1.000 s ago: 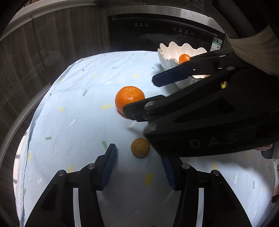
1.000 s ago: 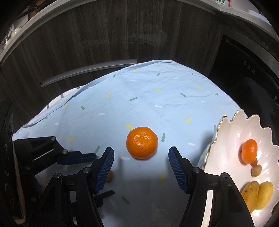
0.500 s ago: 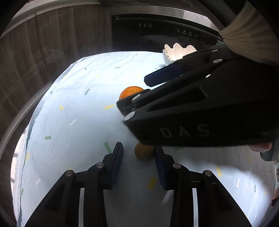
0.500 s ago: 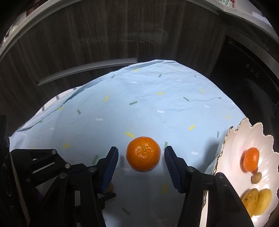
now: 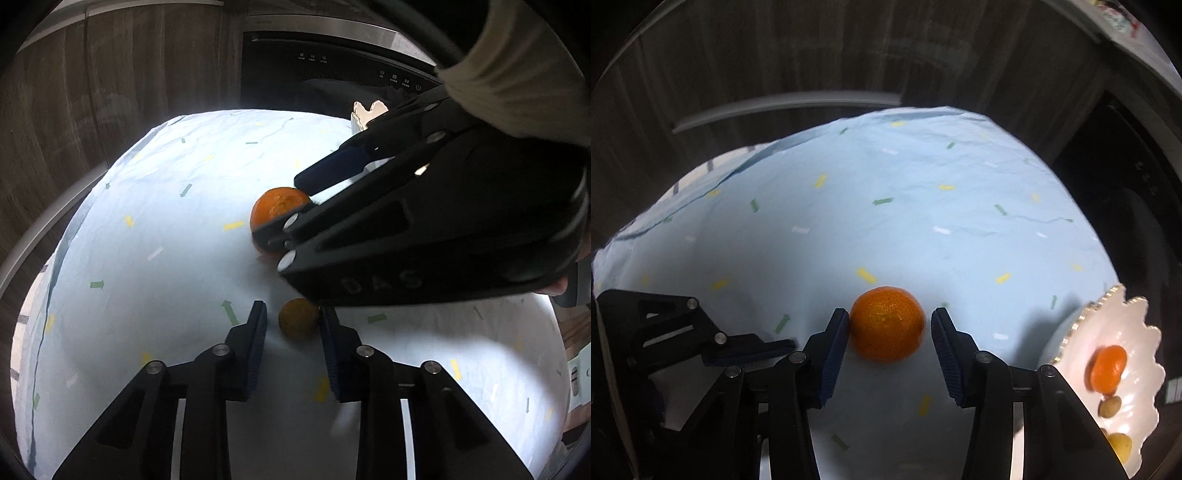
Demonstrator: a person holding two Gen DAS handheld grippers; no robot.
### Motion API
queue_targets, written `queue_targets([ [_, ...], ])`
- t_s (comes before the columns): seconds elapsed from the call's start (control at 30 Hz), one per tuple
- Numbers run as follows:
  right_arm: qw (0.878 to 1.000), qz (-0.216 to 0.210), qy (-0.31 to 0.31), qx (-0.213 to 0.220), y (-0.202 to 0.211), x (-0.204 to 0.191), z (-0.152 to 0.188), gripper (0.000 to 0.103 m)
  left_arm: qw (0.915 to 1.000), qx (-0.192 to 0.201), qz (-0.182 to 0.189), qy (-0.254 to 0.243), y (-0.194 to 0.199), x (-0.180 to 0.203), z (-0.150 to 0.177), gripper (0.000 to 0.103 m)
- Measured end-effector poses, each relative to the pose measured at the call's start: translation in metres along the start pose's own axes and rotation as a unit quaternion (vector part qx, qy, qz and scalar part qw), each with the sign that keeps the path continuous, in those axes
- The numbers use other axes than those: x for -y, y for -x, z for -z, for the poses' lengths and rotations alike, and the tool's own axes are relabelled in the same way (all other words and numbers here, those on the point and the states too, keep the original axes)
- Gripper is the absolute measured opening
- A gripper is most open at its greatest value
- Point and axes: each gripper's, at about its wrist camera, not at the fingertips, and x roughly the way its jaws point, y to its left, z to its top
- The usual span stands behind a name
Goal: Organize fruits
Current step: 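Grasp the brown longan with the left tool while the right tool grasps the tangerine, then lift and carry the longan and tangerine over the bowl with both tools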
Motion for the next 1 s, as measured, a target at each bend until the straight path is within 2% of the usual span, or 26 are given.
queue_targets([
  [0.13, 1.000, 0.009, 0.011, -0.001, -0.002, -0.004, 0.000, 0.044, 1.0000, -0.002, 0.002, -0.008, -0.001, 0.003, 0.000, 0.023],
  [0.33, 1.000, 0.022, 0.000, 0.008, 0.003, -0.001, 0.004, 0.042, 1.0000, 0.000, 0.001, -0.009, -0.001, 0.004, 0.000, 0.023],
  [0.67, 0.997, 0.024, -0.036, 0.058, 0.030, 0.007, 0.013, 0.042, 0.9999, -0.003, -0.006, -0.009, 0.001, 0.003, -0.002, 0.022],
  [1.0, 0.991, 0.030, -0.092, 0.090, 0.061, 0.006, 0.027, 0.042, 0.9995, 0.018, -0.014, -0.022, 0.024, 0.008, -0.006, 0.022],
])
